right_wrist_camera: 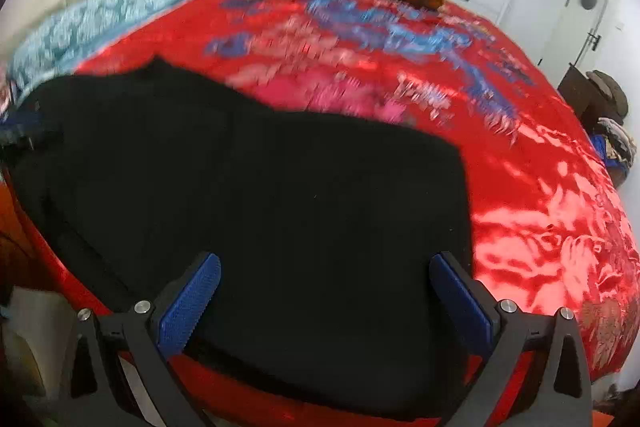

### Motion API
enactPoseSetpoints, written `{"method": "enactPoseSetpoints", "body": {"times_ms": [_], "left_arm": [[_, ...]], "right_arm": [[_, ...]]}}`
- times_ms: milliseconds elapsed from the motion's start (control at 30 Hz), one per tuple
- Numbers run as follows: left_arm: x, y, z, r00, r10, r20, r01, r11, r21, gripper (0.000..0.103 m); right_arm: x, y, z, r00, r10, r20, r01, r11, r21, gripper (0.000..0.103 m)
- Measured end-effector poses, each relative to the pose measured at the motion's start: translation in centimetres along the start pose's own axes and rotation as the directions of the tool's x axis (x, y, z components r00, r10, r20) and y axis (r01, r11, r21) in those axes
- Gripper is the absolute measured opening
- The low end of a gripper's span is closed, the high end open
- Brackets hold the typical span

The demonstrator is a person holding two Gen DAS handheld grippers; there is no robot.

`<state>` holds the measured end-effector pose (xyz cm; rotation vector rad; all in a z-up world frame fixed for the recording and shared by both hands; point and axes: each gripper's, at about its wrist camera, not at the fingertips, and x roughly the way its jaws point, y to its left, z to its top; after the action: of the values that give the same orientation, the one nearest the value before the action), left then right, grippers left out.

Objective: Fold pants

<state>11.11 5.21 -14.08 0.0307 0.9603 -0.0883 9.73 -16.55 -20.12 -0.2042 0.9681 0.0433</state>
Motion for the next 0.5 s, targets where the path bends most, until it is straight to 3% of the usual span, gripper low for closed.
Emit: {"method": "enactPoseSetpoints", "body": {"times_ms": [167,267,400,500], "left_arm": [[-0.3,-3.4,0.0,0.996,-0.046,0.072,0.038,0.993,0.110,0.094],[0.3,-5.5,0.1,0.995,-0.071,0.075,0.058,0.984,0.171,0.096],[2.8,-6.8,-0.5,0.999,-0.053,-0.006,0.053,0.978,0.204,0.096],[5.0,-6.2,-1.1,0.993,-0.065,-0.100,0.081,0.984,0.158,0.100]], "right_arm": [[0.8,-0.4,-0.3,1.000,0.022,-0.011,-0.022,0.999,0.040,0.103],[0.9,-0.5,-0.6,1.000,0.025,-0.004,-0.025,0.999,0.041,0.103],[0.9,-0.2,-0.8,1.000,0.021,0.008,-0.021,0.999,0.039,0.103],[0.9,-0.3,-0.9,1.000,0.027,0.014,-0.028,0.999,0.041,0.103]]}}
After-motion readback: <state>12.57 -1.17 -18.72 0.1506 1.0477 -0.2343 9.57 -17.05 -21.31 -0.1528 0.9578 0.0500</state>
